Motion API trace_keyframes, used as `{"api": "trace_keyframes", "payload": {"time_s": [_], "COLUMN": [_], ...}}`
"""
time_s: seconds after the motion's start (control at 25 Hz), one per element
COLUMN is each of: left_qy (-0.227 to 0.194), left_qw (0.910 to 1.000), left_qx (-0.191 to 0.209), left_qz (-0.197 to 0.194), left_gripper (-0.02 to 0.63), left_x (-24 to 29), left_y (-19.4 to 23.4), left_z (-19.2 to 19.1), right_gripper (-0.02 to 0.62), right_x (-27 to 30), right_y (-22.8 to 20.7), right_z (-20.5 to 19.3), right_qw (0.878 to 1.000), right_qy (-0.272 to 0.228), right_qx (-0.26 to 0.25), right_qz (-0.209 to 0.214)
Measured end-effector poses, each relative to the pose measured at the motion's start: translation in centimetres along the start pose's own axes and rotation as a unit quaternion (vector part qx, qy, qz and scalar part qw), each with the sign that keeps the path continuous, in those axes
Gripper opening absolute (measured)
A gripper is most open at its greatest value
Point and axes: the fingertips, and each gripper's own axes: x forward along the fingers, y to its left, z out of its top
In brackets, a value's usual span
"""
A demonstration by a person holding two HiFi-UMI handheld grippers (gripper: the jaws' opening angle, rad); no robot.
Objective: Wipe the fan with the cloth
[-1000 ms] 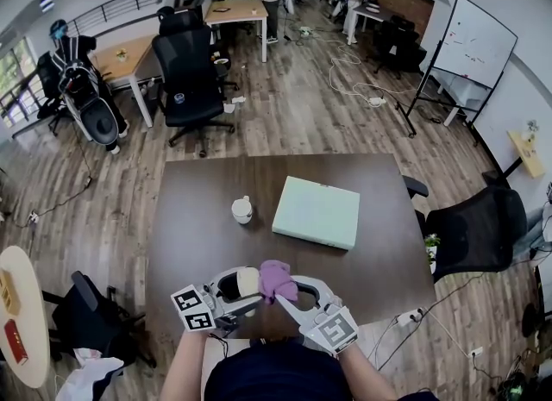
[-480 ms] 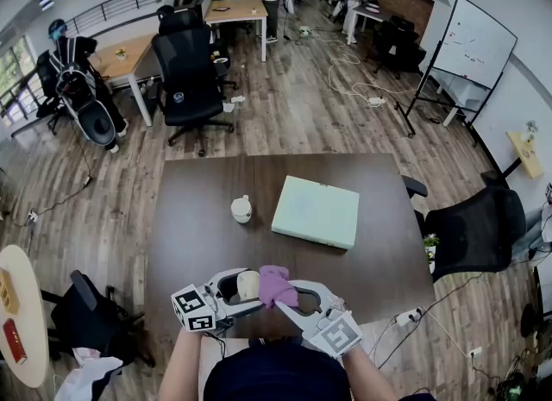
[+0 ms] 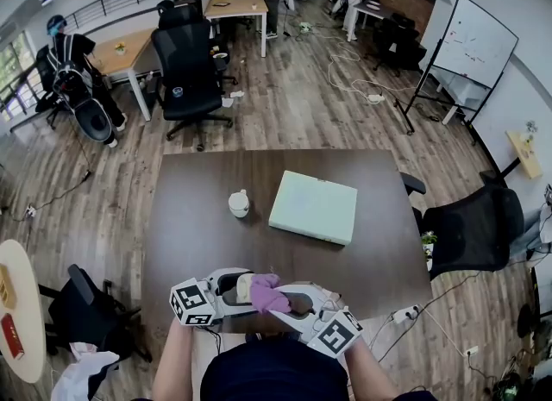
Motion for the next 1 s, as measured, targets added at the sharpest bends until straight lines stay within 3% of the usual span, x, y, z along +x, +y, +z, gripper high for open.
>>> {"api": "trace_keyframes", "payload": {"time_s": [0.44, 0.72, 1.0], "left_qy": [0.070, 0.083, 0.076], "left_qw": [0.9962, 0.9938, 0.9940], "left_qx": [0.049, 0.064, 0.066], "left_qz": [-0.018, -0.037, -0.042], "left_gripper": [0.380, 0.380, 0.380], "left_x": [1.8, 3.4, 3.6], "left_y": [-1.7, -2.9, -3.3], "left_z": [-2.3, -2.7, -2.8], "right_gripper": [0.129, 0.129, 0.128], "right_x": [0.5, 1.1, 1.0], "right_y": [-1.2, -2.0, -3.4], "right_z": [-0.2, -0.7, -2.8], "right_qw": [1.000, 1.000, 0.997], "right_qy": [0.006, 0.016, 0.040], "right_qx": [-0.003, 0.006, 0.034], "right_qz": [-0.011, -0.019, -0.055]}}
